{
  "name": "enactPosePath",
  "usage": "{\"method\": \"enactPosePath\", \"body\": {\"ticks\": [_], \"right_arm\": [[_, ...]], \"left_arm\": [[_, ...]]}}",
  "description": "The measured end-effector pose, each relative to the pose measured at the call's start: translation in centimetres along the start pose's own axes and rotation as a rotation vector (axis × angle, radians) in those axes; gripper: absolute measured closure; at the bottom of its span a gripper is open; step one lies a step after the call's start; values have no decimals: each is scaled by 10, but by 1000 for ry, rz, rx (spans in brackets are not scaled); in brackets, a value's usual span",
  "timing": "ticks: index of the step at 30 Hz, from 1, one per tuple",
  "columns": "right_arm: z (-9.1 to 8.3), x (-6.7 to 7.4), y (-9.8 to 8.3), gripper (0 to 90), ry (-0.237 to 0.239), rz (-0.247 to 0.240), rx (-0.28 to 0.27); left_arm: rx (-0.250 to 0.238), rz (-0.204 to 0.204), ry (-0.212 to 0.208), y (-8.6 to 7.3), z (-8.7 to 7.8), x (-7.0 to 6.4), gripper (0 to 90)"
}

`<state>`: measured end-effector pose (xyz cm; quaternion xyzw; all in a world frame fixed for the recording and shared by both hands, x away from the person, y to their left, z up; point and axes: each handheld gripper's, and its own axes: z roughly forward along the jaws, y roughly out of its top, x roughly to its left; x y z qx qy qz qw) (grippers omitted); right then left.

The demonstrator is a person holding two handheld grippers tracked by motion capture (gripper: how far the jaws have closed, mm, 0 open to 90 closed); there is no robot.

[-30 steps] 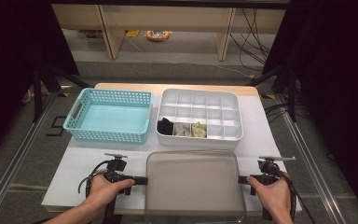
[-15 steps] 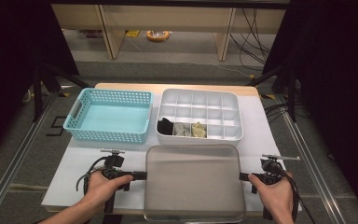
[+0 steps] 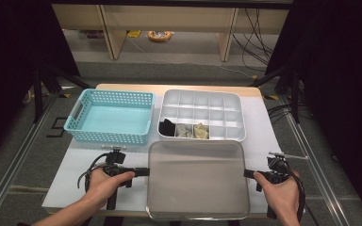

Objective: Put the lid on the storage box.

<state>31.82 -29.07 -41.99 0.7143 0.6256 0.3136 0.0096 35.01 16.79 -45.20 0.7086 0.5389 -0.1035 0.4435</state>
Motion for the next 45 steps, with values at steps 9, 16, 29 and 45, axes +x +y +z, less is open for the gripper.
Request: {"method": "enactPosePath", "body": {"ticks": [9, 16, 29, 45], "right_arm": [[-7, -3, 9, 738, 13, -21, -42], [-6, -3, 13, 739, 35, 28, -62], [-6, -6, 31, 740, 56, -12, -133], [0, -1, 53, 741, 39, 26, -145]], "left_arm": [[-37, 31, -6, 15, 2, -5, 774], [-59, 41, -7, 25, 4, -5, 775], [-106, 57, 0, 52, 7, -7, 774], [-128, 71, 36, 75, 18, -3, 767]]}}
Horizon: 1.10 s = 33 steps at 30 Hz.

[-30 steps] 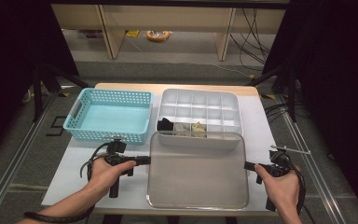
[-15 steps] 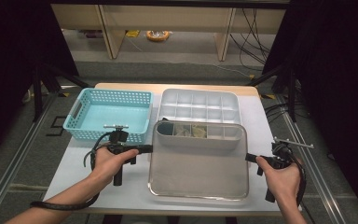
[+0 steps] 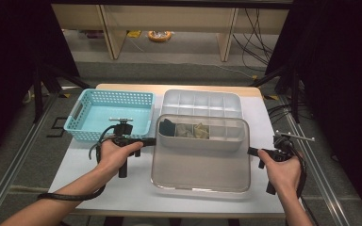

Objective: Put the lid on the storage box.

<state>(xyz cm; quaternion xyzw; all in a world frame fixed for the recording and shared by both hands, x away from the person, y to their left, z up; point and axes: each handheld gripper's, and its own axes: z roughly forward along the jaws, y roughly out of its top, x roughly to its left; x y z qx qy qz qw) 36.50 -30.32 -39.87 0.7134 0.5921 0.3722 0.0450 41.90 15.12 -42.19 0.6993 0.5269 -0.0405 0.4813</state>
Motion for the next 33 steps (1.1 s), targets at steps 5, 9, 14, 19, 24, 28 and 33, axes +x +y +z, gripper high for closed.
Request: {"method": "enactPosePath", "body": {"ticks": [5, 9, 14, 19, 24, 28, 33], "right_arm": [[4, -2, 7, 742, 23, -30, -10], [5, 6, 12, 743, 29, 59, -3], [9, 6, 20, 743, 23, 28, -8], [13, 7, 26, 744, 30, 34, -10], [14, 7, 31, 744, 27, 35, -9], [15, 8, 35, 744, 12, 36, -14], [14, 9, 40, 744, 14, 20, -18]], "left_arm": [[-22, 0, 13, 9, 2, 1, 766], [-28, 6, 18, 17, 4, 5, 766], [-40, 10, 33, 25, 7, 7, 765], [-60, 1, 37, 32, 11, 8, 764], [-68, 3, 50, 37, 13, 7, 763], [-74, 0, 52, 41, 15, 8, 763], [-80, 6, 58, 46, 18, 8, 762]]}}
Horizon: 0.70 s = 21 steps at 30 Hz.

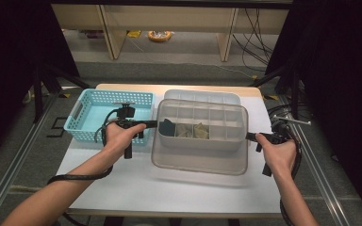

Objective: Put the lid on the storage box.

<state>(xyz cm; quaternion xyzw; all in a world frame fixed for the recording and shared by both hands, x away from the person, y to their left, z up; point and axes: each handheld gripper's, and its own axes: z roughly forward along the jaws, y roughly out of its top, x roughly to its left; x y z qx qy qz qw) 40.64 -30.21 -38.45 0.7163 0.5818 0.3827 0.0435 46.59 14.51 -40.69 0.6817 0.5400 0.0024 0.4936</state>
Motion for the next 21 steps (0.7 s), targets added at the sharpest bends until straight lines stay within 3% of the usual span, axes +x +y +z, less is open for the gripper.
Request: {"method": "enactPosePath", "body": {"ticks": [2, 3, 8, 11, 13, 17, 20, 21], "right_arm": [[2, 1, 2, 744, 4, 19, -1], [2, 0, 3, 744, -5, -1, -3], [5, 2, 8, 744, 2, 23, 2], [6, 1, 11, 744, 8, 11, -1], [8, 3, 13, 745, -1, 34, 5], [11, 2, 17, 744, -5, 4, -3], [13, 4, 20, 744, -4, 30, 5], [13, 2, 21, 744, -5, 7, 0]], "left_arm": [[-2, 2, 2, 2, 2, 0, 762], [-2, 5, 6, 3, 2, 0, 761], [-4, 6, 8, 6, 5, 1, 760], [-10, -1, 17, 8, 7, 2, 760], [-15, -3, 23, 10, 8, 3, 760], [-10, 1, 30, 14, 11, 4, 759], [-15, -2, 32, 16, 12, 5, 758], [-12, -3, 36, 17, 13, 5, 758]]}}
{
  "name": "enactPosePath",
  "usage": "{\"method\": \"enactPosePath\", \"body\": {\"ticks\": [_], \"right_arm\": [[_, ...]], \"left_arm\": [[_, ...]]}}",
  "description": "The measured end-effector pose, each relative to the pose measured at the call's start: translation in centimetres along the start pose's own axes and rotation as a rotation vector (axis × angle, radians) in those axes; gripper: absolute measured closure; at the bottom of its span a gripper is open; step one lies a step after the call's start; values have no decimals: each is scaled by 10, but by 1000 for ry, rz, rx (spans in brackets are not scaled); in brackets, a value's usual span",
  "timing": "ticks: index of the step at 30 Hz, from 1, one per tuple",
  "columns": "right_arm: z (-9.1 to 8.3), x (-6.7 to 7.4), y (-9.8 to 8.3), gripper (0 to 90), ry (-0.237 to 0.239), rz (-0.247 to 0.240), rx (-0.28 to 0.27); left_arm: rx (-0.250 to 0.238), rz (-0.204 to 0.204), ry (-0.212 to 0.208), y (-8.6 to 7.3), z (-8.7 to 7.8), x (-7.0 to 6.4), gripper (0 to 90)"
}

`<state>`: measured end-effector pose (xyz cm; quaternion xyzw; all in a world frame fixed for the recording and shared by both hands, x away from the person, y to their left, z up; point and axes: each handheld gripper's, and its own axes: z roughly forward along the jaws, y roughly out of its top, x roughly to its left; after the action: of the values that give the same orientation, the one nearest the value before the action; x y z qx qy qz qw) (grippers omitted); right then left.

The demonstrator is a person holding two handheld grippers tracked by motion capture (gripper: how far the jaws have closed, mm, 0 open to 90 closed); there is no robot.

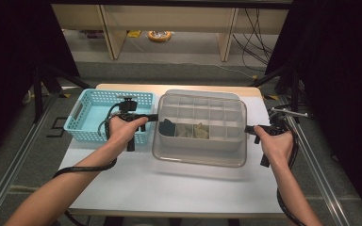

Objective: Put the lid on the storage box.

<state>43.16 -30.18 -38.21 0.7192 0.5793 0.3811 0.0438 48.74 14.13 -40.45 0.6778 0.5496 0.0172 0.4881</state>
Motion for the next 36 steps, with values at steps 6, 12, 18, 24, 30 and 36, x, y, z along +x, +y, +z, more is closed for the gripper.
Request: {"method": "enactPosePath", "body": {"ticks": [6, 12, 18, 24, 30, 36], "right_arm": [[5, 1, 6, 744, -4, 15, 7], [8, 2, 11, 744, -21, -2, 8], [14, 3, 15, 744, -40, 38, 20], [19, 0, 18, 743, -57, 9, 24], [23, -1, 20, 743, -45, 43, 22], [26, -2, 22, 740, -58, 31, 15]], "left_arm": [[5, 0, 7, 4, 5, 1, 757], [10, -1, 27, 6, 10, 3, 754], [14, -4, 33, 10, 15, 5, 754], [27, -1, 43, 14, 19, 8, 753], [30, -2, 55, 15, 23, 7, 751], [35, 5, 65, 17, 27, 7, 749]]}}
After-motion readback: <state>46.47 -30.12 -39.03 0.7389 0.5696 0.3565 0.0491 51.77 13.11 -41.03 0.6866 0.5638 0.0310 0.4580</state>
